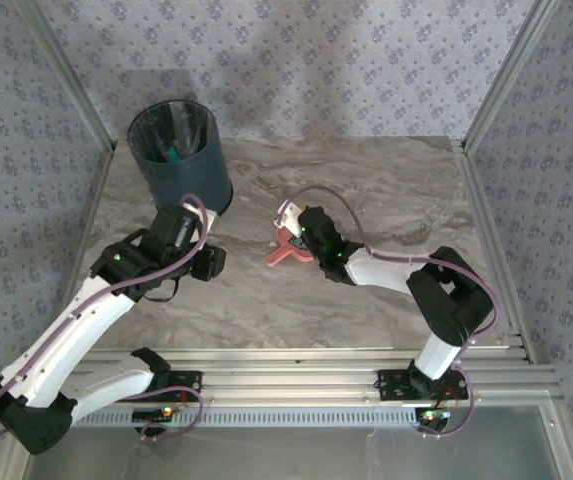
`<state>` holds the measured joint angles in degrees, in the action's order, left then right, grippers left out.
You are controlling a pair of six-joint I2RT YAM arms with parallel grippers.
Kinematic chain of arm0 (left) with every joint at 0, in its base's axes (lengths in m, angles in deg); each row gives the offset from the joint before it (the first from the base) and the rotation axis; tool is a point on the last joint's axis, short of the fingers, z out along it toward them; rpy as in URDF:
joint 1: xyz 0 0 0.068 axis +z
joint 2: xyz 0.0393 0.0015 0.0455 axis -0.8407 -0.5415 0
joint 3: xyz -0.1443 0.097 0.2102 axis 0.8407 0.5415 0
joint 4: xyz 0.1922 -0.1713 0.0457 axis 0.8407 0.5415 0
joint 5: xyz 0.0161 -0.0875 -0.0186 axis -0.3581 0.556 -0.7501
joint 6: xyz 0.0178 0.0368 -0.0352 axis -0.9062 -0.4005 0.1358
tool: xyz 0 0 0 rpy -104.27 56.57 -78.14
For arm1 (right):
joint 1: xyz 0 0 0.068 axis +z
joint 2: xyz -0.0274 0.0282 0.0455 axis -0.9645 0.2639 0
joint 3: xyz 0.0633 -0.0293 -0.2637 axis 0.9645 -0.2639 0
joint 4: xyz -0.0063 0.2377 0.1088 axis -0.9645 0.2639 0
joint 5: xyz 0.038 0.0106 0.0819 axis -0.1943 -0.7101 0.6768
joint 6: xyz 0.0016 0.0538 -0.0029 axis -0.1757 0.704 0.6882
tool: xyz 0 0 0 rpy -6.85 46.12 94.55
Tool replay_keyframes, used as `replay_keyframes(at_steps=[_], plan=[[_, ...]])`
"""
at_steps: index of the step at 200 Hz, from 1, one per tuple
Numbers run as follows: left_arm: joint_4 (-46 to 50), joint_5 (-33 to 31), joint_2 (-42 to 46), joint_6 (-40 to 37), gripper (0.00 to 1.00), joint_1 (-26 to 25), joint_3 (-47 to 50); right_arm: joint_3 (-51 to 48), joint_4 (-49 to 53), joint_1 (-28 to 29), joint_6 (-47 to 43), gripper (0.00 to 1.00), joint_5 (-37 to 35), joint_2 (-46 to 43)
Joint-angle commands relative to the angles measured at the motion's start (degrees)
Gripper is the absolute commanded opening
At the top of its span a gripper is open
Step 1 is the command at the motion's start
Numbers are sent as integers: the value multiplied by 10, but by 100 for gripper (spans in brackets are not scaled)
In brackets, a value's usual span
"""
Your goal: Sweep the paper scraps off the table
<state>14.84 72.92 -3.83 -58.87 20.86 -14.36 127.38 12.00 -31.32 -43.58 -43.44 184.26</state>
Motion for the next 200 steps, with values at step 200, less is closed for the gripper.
replay_keyframes(at_steps=[200], plan=[[4, -3, 18, 5, 49, 8, 17, -42, 46, 36, 24, 54, 24, 2]])
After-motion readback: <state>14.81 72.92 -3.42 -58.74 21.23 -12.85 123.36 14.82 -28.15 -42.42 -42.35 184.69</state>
